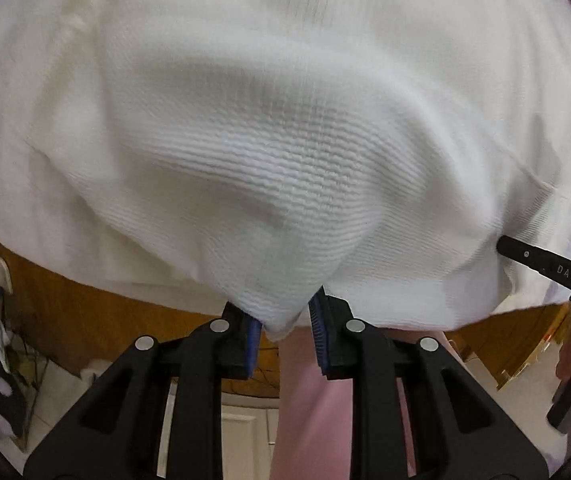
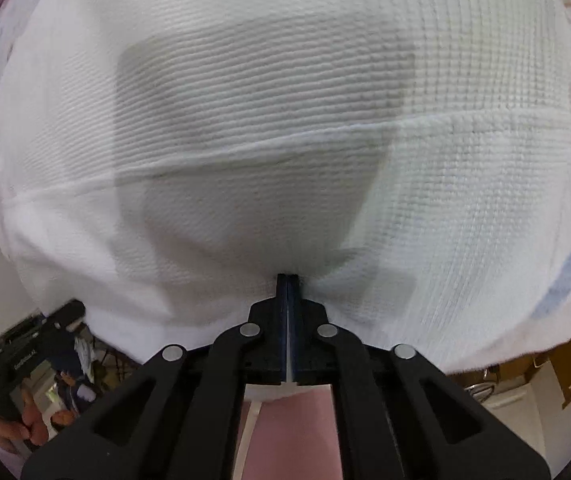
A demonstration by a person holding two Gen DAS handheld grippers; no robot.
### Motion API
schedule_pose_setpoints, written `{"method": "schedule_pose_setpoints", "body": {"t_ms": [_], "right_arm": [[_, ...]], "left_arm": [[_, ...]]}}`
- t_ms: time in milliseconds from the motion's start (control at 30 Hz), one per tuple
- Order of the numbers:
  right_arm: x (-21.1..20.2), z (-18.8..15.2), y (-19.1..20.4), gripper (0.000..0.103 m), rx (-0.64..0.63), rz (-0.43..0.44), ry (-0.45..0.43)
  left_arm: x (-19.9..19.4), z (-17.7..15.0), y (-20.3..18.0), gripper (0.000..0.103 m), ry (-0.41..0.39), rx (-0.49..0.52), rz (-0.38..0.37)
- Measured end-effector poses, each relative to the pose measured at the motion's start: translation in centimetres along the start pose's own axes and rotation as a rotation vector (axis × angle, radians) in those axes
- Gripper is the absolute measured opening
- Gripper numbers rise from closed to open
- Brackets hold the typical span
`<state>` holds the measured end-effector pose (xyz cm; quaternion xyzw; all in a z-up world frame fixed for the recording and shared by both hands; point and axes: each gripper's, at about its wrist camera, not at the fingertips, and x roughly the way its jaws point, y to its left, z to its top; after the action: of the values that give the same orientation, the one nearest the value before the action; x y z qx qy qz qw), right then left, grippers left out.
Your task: Fold large clothes
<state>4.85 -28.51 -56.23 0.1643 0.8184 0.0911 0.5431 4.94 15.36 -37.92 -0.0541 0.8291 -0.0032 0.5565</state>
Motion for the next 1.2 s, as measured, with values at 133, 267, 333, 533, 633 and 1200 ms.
{"method": "schedule_pose_setpoints", "body": {"t_ms": [133, 267, 333, 533, 633, 1200], "right_arm": [[-3.1, 0.0, -1.8, 0.02, 0.065, 0.057, -0.054], [-5.9, 0.6, -3.6, 0.044, 0.121, 0.064, -0.12], [-7.9, 1.3, -4.4, 0.044, 0.137, 0.049, -0.162], [-9.8, 2.6, -5.0, 0.044, 0.177, -0.04, -0.239], [-9.0, 3.0, -5.3, 0.044, 0.236, -0.028, -0.232], [-4.7, 9.2, 14.3, 0.054, -0.206, 0.074, -0.107]], "left_arm": [[-1.9, 0.7, 0.5, 0.023, -0.002, 0.007, -0.011], [-3.4, 1.4, 0.2, 0.025, 0.014, 0.017, -0.012], [-4.6, 1.8, 0.0, 0.025, 0.012, 0.031, -0.015], [-7.7, 2.8, -0.3, 0.025, -0.018, 0.063, -0.008], [-8.0, 3.1, 2.7, 0.031, -0.042, 0.05, 0.037], [-2.3, 6.7, 12.5, 0.01, -0.154, -0.264, -0.307]]}}
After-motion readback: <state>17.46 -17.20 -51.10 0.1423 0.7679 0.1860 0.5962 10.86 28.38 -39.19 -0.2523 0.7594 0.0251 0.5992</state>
